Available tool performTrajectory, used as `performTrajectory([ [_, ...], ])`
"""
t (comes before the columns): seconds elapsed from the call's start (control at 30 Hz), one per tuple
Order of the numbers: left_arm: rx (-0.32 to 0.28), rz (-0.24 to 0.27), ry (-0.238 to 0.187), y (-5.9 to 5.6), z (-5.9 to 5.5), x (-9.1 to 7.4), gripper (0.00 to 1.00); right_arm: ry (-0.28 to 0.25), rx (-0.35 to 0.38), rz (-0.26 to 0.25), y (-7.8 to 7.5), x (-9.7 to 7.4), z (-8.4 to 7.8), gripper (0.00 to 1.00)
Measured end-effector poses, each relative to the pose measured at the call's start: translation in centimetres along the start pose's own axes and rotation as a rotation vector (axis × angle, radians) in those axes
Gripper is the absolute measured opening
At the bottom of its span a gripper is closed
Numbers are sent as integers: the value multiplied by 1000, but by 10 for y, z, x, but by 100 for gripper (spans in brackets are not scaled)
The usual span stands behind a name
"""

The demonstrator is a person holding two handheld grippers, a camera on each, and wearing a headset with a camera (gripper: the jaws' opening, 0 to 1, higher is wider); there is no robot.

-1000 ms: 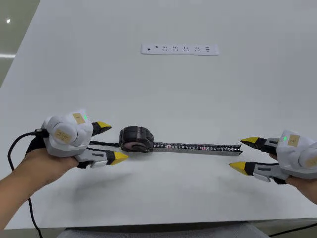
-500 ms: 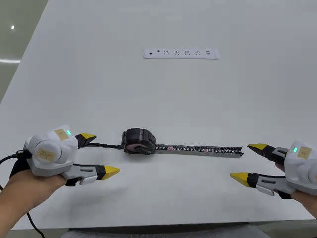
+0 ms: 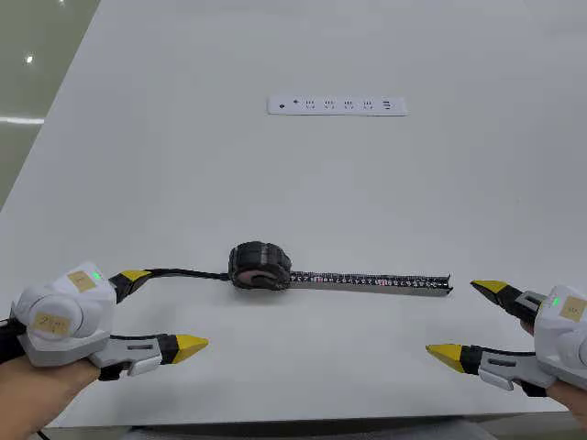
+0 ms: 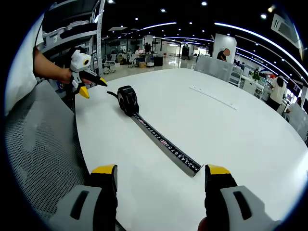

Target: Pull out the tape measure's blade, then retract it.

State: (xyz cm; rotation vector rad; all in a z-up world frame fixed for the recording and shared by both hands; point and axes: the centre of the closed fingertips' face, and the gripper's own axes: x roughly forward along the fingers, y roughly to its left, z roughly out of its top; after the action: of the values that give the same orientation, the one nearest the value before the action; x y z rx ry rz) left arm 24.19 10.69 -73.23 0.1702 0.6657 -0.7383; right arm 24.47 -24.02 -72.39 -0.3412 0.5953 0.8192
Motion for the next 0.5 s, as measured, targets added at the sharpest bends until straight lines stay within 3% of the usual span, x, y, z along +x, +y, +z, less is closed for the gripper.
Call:
performTrajectory([
  [0.3, -54, 30, -26, -4, -8, -12, 82, -28, 31, -28, 4, -9, 1, 74],
  [0.5, -74, 58, -53, -6, -7, -16, 83, -39, 58, -54, 8, -15, -4, 75],
])
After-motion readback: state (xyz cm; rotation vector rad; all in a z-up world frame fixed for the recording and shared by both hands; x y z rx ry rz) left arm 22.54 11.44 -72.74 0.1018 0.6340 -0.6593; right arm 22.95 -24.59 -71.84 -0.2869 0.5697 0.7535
